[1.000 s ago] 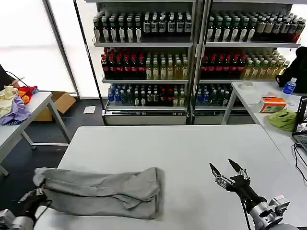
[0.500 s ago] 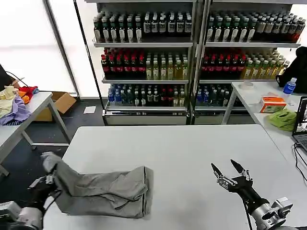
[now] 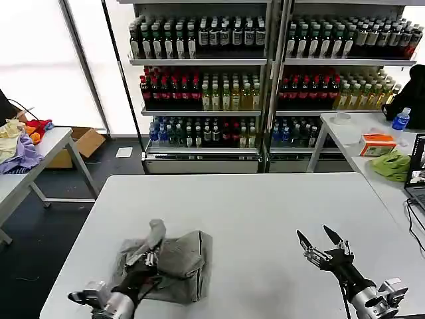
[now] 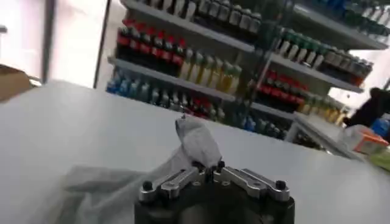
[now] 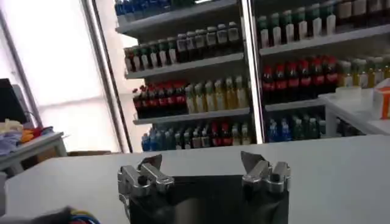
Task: Fold and organize the clothes.
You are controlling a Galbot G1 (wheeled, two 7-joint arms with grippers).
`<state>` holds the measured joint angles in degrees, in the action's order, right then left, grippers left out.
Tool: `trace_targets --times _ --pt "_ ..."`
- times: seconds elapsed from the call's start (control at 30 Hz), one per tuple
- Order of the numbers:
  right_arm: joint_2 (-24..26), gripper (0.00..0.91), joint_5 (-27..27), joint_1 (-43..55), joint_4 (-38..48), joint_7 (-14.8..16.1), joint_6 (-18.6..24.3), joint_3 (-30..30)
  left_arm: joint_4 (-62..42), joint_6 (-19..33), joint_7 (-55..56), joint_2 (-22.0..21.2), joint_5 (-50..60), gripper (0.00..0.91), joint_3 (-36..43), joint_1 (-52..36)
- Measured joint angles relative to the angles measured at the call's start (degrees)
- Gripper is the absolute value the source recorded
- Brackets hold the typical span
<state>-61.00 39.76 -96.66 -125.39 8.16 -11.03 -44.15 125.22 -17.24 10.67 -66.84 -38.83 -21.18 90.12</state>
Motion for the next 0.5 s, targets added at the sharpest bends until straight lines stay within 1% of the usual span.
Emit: trace_targets --times 0.03,0.07,0.3,0.5 --pt "0.00 0.907 0.00 0.09 0.00 -0.01 -0.03 0.00 -0.51 -0.05 -0.12 -0.26 0.41 0.756 1.19 -0.21" --pt "-0.05 0.907 -0.01 0.17 0.00 -0.01 -0.09 0.05 -0.96 -0.16 -0.25 -0.48 0.77 0.907 2.12 -0.33" --pt "-0.36 0.907 -0.15 0.77 0.15 -0.18 -0.13 0.51 -2.62 -1.30 -0.48 -2.53 3.03 0.907 6.10 -1.62" --pt "0.10 0.907 0.05 0.89 0.33 -0.20 -0.07 0.31 -0.04 -1.98 -0.49 -3.11 2.72 0.907 4.71 -1.77"
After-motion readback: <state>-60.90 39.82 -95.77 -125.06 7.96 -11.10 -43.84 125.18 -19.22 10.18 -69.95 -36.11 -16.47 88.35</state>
